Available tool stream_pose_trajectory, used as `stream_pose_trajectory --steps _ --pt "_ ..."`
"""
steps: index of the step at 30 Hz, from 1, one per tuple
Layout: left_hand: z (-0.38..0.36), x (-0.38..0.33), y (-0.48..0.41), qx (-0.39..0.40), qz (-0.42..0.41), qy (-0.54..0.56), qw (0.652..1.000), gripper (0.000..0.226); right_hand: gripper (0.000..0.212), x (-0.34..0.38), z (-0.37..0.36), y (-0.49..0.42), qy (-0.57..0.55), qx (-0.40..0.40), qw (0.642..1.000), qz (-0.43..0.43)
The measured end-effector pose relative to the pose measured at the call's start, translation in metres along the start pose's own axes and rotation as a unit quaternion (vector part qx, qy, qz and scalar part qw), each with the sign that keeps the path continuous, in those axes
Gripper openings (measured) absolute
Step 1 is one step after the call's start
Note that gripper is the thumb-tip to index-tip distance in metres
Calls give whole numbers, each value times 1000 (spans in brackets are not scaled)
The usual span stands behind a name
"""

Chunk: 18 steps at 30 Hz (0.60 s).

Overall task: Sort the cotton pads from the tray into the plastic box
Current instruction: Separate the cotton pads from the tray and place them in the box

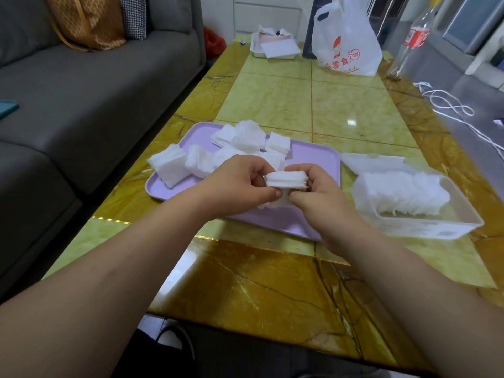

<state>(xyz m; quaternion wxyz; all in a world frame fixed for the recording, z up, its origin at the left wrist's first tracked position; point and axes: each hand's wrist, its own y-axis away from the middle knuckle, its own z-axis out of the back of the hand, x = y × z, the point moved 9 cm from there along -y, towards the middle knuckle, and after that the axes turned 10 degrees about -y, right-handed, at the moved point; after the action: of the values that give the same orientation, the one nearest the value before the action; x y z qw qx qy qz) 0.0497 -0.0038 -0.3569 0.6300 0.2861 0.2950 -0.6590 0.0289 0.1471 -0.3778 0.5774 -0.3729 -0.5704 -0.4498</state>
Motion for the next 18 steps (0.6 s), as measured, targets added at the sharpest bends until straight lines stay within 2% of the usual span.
stream_pose_trajectory --steps 4,7,12,18 --pt "-2 -8 0 -28 -12 -5 1000 20 59 -2 -14 2 20 38 999 -12" --pt "1 -9 -1 -37 -1 -6 999 19 54 7 -19 8 25 55 998 8" --pt "-4 -21 -1 -12 -1 -2 1000 11 34 27 9 11 24 -53 996 66" --pt "-15 -36 -8 9 51 76 996 17 18 37 41 16 -11 -103 992 76"
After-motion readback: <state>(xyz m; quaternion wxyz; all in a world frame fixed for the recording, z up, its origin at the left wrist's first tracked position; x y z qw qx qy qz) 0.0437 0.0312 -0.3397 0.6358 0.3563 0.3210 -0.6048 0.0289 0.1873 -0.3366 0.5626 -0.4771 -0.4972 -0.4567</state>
